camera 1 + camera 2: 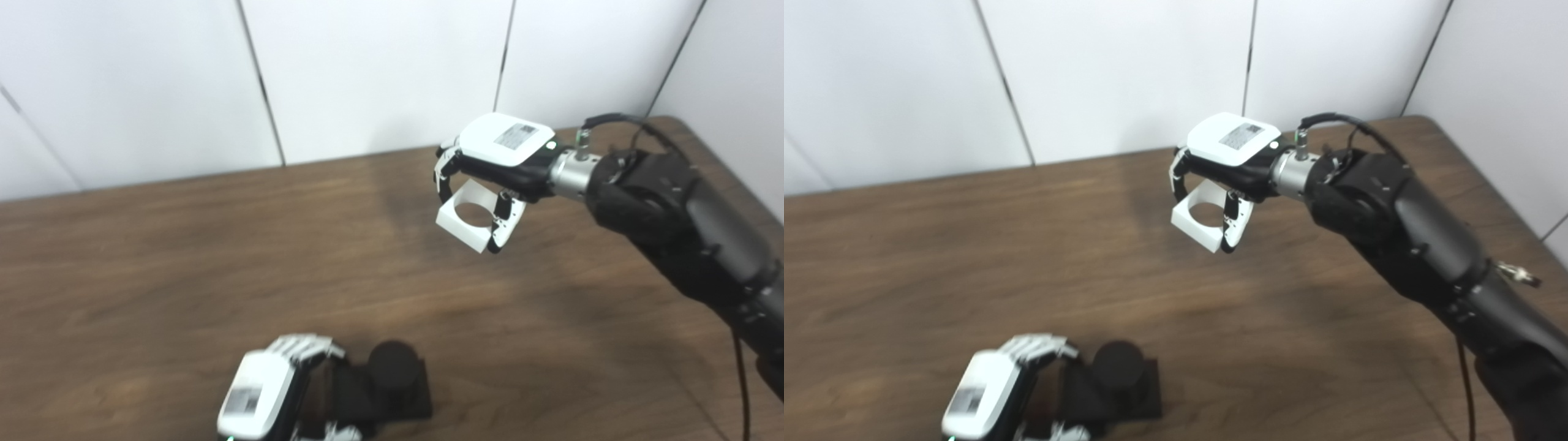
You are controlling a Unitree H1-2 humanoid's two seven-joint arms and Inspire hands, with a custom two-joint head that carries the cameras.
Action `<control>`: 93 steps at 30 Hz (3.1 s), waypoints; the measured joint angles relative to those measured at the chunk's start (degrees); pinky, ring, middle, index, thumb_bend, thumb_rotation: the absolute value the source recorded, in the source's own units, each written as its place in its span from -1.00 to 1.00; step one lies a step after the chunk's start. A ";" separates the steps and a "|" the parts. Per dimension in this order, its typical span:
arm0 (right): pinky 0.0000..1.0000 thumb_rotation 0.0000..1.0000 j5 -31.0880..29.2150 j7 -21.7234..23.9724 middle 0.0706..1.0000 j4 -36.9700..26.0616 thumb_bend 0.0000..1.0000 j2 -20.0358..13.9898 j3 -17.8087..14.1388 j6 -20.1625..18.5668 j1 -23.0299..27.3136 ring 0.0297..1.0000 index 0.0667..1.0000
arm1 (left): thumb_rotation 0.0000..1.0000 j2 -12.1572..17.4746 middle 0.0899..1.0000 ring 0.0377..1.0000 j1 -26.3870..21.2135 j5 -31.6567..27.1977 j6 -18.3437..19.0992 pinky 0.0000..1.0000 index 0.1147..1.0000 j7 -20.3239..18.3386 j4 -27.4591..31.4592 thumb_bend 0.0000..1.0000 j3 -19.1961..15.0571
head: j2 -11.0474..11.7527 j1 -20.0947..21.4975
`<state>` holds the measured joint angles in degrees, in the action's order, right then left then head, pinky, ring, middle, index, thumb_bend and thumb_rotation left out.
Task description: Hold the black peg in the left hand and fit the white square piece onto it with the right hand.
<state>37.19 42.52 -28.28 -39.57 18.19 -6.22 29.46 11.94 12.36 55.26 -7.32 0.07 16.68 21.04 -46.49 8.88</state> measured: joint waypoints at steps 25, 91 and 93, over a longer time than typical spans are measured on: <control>0.67 -0.74 -3.95 11.08 0.36 -17.06 0.05 8.73 1.52 -3.66 -3.31 0.67 -0.11 | -0.90 -0.99 0.35 0.50 -3.15 0.95 4.49 0.49 -0.16 -5.77 1.53 0.02 0.46 | -7.74 -3.08; 0.90 0.00 11.67 24.44 0.71 -11.36 1.00 18.11 5.58 -1.42 -6.44 0.98 0.40 | -0.90 -1.58 0.35 0.51 -3.06 1.53 5.39 0.48 -0.16 -7.24 2.78 0.02 0.69 | -7.65 -3.43; 0.90 0.04 11.62 24.35 0.71 -11.61 1.00 18.54 4.57 -1.58 -6.44 0.96 0.42 | -0.90 -1.58 0.35 0.50 -3.03 1.84 5.41 0.48 -0.16 -7.24 2.79 0.02 0.70 | -7.21 -3.61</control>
<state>48.82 66.86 -39.89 -21.02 22.77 -7.80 23.01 10.36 9.34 57.11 -1.91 -7.17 19.47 21.74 -53.70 5.27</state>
